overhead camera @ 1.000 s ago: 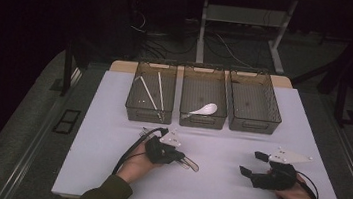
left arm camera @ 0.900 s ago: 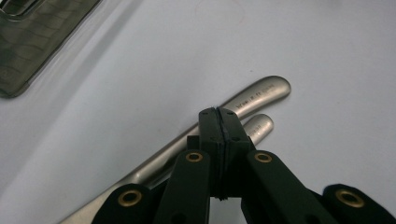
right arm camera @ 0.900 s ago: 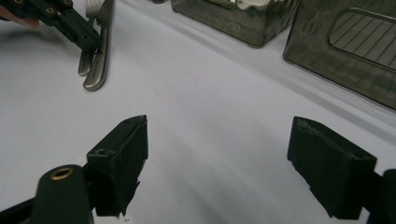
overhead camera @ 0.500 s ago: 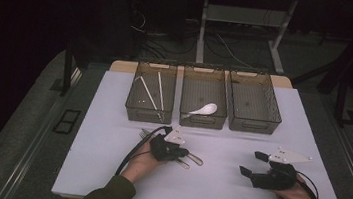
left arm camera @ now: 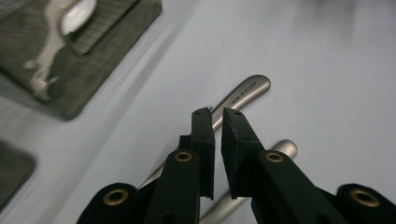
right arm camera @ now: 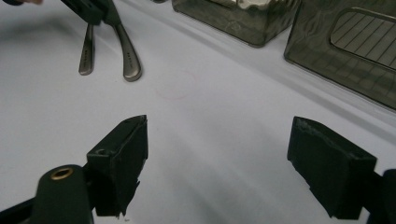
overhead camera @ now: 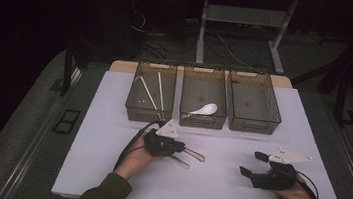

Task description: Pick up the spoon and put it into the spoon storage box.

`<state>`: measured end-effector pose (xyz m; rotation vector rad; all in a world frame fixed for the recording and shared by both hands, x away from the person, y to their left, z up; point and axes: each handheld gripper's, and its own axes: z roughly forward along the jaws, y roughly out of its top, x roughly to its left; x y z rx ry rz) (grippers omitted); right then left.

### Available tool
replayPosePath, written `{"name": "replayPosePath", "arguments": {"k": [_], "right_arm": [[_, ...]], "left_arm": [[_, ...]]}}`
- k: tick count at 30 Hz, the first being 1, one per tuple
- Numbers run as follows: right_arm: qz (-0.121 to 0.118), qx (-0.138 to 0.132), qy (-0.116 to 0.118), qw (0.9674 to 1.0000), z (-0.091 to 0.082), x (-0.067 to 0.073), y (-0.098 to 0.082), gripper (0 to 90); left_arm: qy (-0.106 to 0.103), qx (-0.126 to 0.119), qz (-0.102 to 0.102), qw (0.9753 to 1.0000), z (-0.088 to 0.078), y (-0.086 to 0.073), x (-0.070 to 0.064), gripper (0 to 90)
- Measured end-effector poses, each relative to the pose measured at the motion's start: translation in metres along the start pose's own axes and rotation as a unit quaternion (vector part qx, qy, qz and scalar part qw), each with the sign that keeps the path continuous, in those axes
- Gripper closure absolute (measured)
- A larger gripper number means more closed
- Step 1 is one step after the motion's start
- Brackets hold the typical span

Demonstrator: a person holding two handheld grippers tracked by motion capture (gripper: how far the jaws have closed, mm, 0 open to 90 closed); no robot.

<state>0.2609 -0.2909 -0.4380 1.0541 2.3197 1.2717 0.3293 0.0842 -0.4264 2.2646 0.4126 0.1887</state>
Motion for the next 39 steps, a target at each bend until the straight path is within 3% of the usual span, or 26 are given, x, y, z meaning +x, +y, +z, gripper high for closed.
{"name": "replayPosePath", "arguments": {"k": [3, 7, 10, 13, 17, 21, 24, 27, 30, 36, 39], "right_arm": [[0.0, 0.001, 0.0, 1.0, 0.0, 0.0, 0.0, 20.4], [0.0, 0.001, 0.0, 1.0, 0.0, 0.0, 0.0, 20.3], [0.0, 0.001, 0.001, 1.0, 0.0, 0.0, 0.0, 20.3], [0.001, 0.002, 0.0, 1.0, 0.0, 0.0, 0.0, 20.4], [0.0, 0.002, 0.0, 1.0, 0.0, 0.0, 0.0, 20.4], [0.0, 0.003, -0.001, 1.0, 0.001, 0.0, 0.0, 20.4], [0.0, 0.004, -0.002, 1.0, 0.001, 0.0, 0.0, 20.3], [0.0, 0.004, -0.002, 1.0, 0.001, 0.0, 0.0, 20.4], [0.001, 0.004, -0.002, 1.0, 0.001, 0.0, 0.0, 20.3], [0.0, 0.004, -0.001, 1.0, 0.001, 0.0, 0.0, 20.4], [0.001, 0.004, -0.001, 1.0, 0.001, 0.0, 0.0, 20.4]], "left_arm": [[0.017, -0.002, -0.007, 0.9998, -0.015, -0.007, 0.007, 79.4], [0.058, 0.003, -0.027, 0.9979, -0.034, -0.02, 0.021, 78.1], [0.092, 0.004, -0.056, 0.9942, -0.049, -0.029, 0.034, 78.3], [0.125, 0.014, -0.08, 0.9888, -0.058, -0.039, 0.045, 76.3], [0.136, 0.008, -0.105, 0.9851, -0.066, -0.049, 0.055, 77.8], [0.135, 0.006, -0.106, 0.9852, -0.062, -0.048, 0.058, 81.7], [0.14, 0.019, -0.098, 0.9851, -0.053, -0.045, 0.059, 85.7], [0.152, 0.044, -0.099, 0.9824, -0.045, -0.043, 0.06, 89.1], [0.151, 0.062, -0.099, 0.9816, -0.043, -0.045, 0.061, 89.3], [0.141, 0.067, -0.099, 0.9827, -0.046, -0.047, 0.062, 89.3], [0.128, 0.076, -0.092, 0.9846, -0.044, -0.048, 0.06, 89.3]]}}
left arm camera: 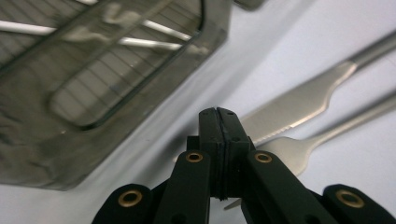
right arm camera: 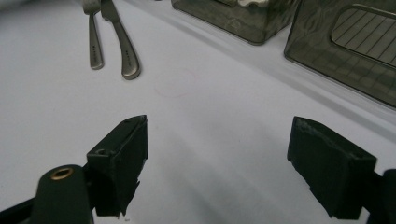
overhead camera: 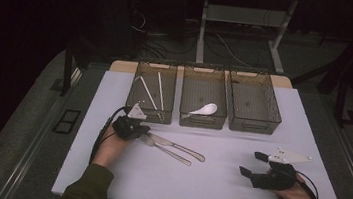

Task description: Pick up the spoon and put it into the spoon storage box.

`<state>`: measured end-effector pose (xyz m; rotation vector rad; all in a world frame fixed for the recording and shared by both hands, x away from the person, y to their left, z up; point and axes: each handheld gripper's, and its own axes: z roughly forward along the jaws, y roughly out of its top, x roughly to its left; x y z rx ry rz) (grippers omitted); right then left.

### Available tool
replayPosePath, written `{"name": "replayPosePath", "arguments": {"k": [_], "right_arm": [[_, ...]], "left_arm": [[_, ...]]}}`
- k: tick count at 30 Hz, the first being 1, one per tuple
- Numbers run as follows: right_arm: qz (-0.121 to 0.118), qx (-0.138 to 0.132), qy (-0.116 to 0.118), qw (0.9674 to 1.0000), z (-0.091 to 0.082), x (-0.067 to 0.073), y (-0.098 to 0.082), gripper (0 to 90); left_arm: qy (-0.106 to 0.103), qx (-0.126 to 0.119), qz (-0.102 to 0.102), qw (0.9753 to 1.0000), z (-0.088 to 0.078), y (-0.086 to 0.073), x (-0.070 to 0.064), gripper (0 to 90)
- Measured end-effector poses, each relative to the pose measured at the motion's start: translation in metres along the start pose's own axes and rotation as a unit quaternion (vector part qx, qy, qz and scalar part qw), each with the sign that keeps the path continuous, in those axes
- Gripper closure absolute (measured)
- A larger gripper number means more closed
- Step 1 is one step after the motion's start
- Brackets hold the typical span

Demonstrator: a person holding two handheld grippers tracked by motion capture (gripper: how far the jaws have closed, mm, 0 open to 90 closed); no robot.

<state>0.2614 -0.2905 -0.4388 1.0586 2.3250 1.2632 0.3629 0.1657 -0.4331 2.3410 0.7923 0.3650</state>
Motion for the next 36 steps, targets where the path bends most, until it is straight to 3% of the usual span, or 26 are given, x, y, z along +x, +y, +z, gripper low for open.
{"name": "replayPosePath", "arguments": {"k": [4, 12, 15, 17, 20, 22, 26, 31, 33, 36], "right_arm": [[0.002, -0.001, 0.0, 1.0, 0.0, 0.0, 0.0, 20.4], [0.002, -0.001, 0.001, 1.0, 0.0, 0.0, 0.0, 20.4], [0.002, -0.002, 0.001, 1.0, -0.001, -0.001, 0.0, 20.4], [0.001, -0.001, 0.001, 1.0, 0.0, -0.001, 0.0, 20.4], [0.001, 0.0, 0.002, 1.0, 0.0, 0.0, 0.0, 20.4], [0.0, -0.001, 0.002, 1.0, 0.0, 0.0, 0.0, 20.4], [0.001, -0.001, 0.001, 1.0, 0.0, 0.0, 0.0, 20.4], [0.0, 0.0, 0.002, 1.0, 0.0, 0.0, 0.0, 20.4], [0.0, 0.0, 0.003, 1.0, 0.0, 0.0, 0.0, 20.4], [0.0, 0.0, 0.002, 1.0, 0.0, 0.0, 0.0, 20.4]], "left_arm": [[-0.012, 0.019, 0.013, 0.9997, 0.001, 0.0, -0.005, 89.3], [-0.045, 0.04, 0.01, 0.9981, -0.008, -0.007, -0.011, 89.3], [-0.059, 0.043, 0.019, 0.9971, -0.012, -0.009, -0.015, 89.3], [-0.07, 0.03, 0.025, 0.9968, -0.014, -0.009, -0.016, 89.2], [-0.104, -0.013, 0.042, 0.9936, -0.015, -0.005, -0.022, 82.3], [-0.124, -0.026, 0.058, 0.9902, -0.011, -0.002, -0.028, 79.4], [-0.143, -0.011, 0.09, 0.9855, 0.0, -0.003, -0.036, 76.4], [-0.149, -0.005, 0.107, 0.983, 0.005, -0.004, -0.037, 77.7], [-0.146, -0.008, 0.106, 0.9835, 0.005, -0.004, -0.039, 78.8], [-0.152, -0.004, 0.124, 0.9805, 0.004, -0.004, -0.042, 80.0]]}}
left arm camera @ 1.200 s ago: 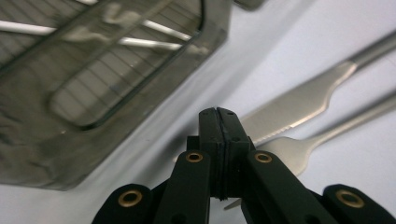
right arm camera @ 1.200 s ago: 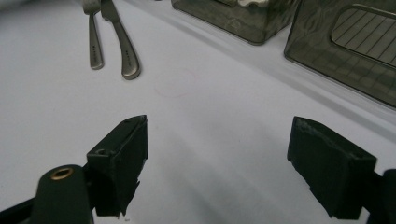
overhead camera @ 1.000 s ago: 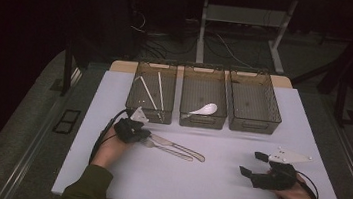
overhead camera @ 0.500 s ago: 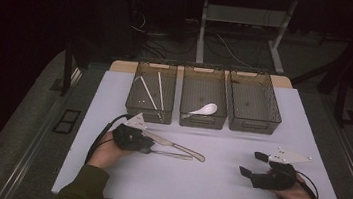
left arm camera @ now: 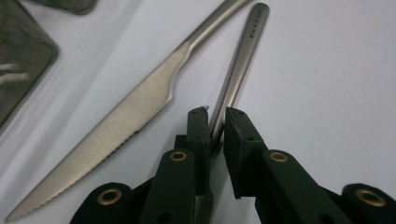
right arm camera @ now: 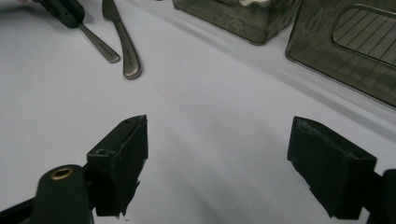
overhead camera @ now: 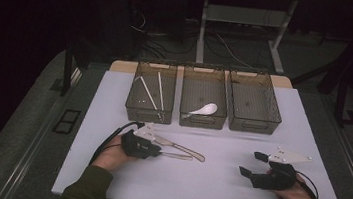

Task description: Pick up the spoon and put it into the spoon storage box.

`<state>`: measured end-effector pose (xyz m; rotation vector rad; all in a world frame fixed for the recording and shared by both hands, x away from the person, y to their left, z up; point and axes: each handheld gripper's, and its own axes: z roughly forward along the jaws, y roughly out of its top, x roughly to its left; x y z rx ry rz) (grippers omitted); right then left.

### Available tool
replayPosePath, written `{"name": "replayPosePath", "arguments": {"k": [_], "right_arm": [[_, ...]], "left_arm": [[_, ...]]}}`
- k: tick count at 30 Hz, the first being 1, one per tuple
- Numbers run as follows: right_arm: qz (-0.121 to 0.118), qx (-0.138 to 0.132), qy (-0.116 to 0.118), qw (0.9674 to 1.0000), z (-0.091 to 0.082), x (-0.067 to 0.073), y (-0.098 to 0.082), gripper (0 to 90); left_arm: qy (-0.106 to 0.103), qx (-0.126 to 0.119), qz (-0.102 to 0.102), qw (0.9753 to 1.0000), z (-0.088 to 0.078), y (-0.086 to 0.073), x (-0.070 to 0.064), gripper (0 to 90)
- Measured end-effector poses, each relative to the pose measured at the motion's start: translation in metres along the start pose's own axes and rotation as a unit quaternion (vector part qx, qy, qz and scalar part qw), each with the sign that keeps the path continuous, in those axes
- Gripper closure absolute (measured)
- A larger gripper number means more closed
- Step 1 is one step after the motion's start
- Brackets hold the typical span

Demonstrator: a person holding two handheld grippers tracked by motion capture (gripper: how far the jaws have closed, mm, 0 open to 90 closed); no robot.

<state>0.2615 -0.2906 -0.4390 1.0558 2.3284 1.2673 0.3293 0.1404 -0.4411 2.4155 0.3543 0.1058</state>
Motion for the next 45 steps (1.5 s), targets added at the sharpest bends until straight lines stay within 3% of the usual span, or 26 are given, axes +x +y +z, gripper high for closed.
{"name": "replayPosePath", "arguments": {"k": [6, 12, 16, 19, 22, 26, 33, 36, 40, 45], "right_arm": [[0.0, -0.001, 0.001, 1.0, 0.0, 0.0, 0.0, 20.4], [0.001, -0.002, 0.005, 1.0, -0.001, 0.0, 0.0, 20.4], [0.002, -0.003, 0.016, 0.9999, -0.001, 0.0, 0.0, 20.4], [0.001, -0.004, 0.028, 0.9996, -0.002, 0.001, 0.002, 20.3], [-0.002, -0.003, 0.056, 0.9984, -0.006, 0.001, 0.005, 20.3], [-0.011, 0.002, 0.063, 0.998, -0.007, 0.003, 0.01, 19.2], [-0.015, 0.012, 0.095, 0.9953, -0.007, 0.005, 0.015, 19.2], [-0.022, 0.012, 0.107, 0.994, -0.007, 0.006, 0.02, 19.7], [-0.056, 0.022, 0.127, 0.9901, -0.004, 0.011, 0.032, 23.5], [-0.101, 0.035, 0.157, 0.9818, 0.006, 0.025, 0.054, 25.8]], "left_arm": [[-0.035, 0.005, 0.02, 0.9992, 0.0, 0.001, -0.006, 84.0], [-0.048, 0.009, 0.014, 0.9987, 0.0, 0.002, -0.009, 85.1], [-0.049, 0.006, 0.017, 0.9986, -0.003, 0.005, -0.01, 85.2], [-0.048, -0.01, 0.014, 0.9987, -0.009, 0.008, -0.011, 85.3], [-0.046, -0.03, 0.014, 0.9984, -0.017, 0.013, -0.012, 85.3], [-0.044, -0.04, 0.02, 0.9981, -0.02, 0.017, -0.014, 85.3], [-0.043, -0.058, 0.028, 0.997, -0.024, 0.026, -0.019, 85.4], [-0.043, -0.068, 0.036, 0.9961, -0.027, 0.031, -0.021, 85.4], [-0.052, -0.076, 0.047, 0.9946, -0.027, 0.04, -0.026, 85.4], [-0.068, -0.078, 0.061, 0.9927, -0.021, 0.052, -0.033, 85.4]]}}
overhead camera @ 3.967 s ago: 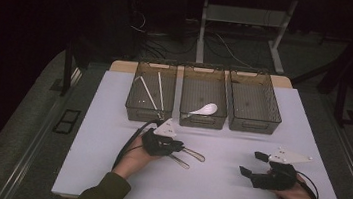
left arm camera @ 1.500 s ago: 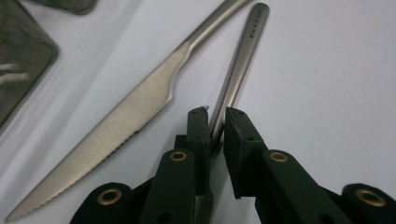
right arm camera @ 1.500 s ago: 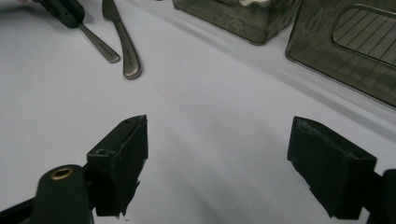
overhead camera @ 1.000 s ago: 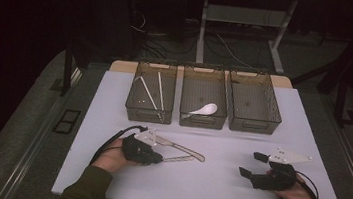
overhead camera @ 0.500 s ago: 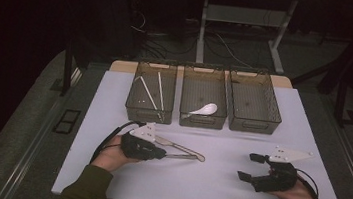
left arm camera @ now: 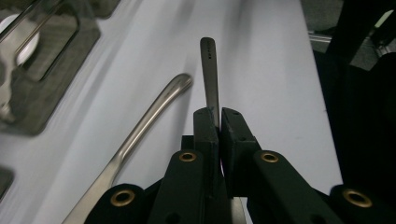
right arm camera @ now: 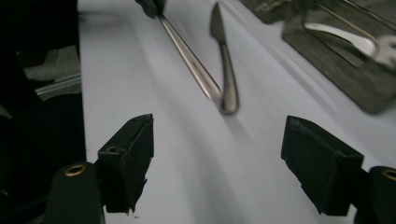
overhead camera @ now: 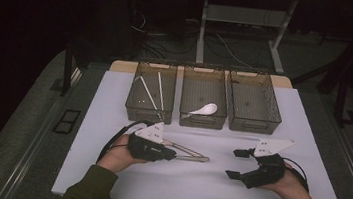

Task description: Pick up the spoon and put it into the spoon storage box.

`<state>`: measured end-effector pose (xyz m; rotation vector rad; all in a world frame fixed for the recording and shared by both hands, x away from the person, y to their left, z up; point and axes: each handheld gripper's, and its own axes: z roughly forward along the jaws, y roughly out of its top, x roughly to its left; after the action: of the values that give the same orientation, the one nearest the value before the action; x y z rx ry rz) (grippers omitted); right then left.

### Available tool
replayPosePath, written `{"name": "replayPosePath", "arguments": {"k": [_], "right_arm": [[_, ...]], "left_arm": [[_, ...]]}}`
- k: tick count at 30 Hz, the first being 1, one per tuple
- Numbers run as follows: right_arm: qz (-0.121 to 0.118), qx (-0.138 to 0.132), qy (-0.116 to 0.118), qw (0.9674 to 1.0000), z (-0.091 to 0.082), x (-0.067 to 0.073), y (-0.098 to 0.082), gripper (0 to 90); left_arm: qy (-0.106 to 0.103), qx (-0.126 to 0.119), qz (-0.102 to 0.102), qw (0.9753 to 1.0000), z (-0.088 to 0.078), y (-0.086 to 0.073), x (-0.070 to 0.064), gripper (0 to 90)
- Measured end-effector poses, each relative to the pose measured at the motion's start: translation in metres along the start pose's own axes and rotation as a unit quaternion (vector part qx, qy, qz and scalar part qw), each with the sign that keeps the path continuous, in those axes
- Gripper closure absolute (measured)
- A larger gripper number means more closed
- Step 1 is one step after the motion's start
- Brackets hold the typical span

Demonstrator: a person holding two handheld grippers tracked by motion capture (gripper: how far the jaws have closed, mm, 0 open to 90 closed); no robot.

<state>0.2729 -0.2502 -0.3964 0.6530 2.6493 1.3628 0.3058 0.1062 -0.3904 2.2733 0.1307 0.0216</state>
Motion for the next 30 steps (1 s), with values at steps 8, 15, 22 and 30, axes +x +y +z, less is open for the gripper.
{"name": "replayPosePath", "arguments": {"k": [8, 15, 22, 30], "right_arm": [[-0.068, 0.032, 0.051, 0.9959, 0.027, 0.012, 0.036, 42.2], [-0.123, 0.08, 0.082, 0.9858, 0.059, 0.021, 0.05, 53.7], [-0.143, 0.113, 0.092, 0.9789, 0.077, 0.026, 0.052, 69.6], [-0.158, 0.125, 0.095, 0.9748, 0.083, 0.029, 0.051, 81.8]], "left_arm": [[-0.031, 0.004, 0.027, 0.9992, 0.02, 0.02, -0.009, 85.3], [-0.045, 0.016, 0.051, 0.9976, 0.034, 0.031, -0.014, 85.3], [-0.05, 0.015, 0.054, 0.9972, 0.036, 0.034, -0.018, 85.3], [-0.054, 0.015, 0.068, 0.9961, 0.037, 0.036, -0.02, 85.3]]}}
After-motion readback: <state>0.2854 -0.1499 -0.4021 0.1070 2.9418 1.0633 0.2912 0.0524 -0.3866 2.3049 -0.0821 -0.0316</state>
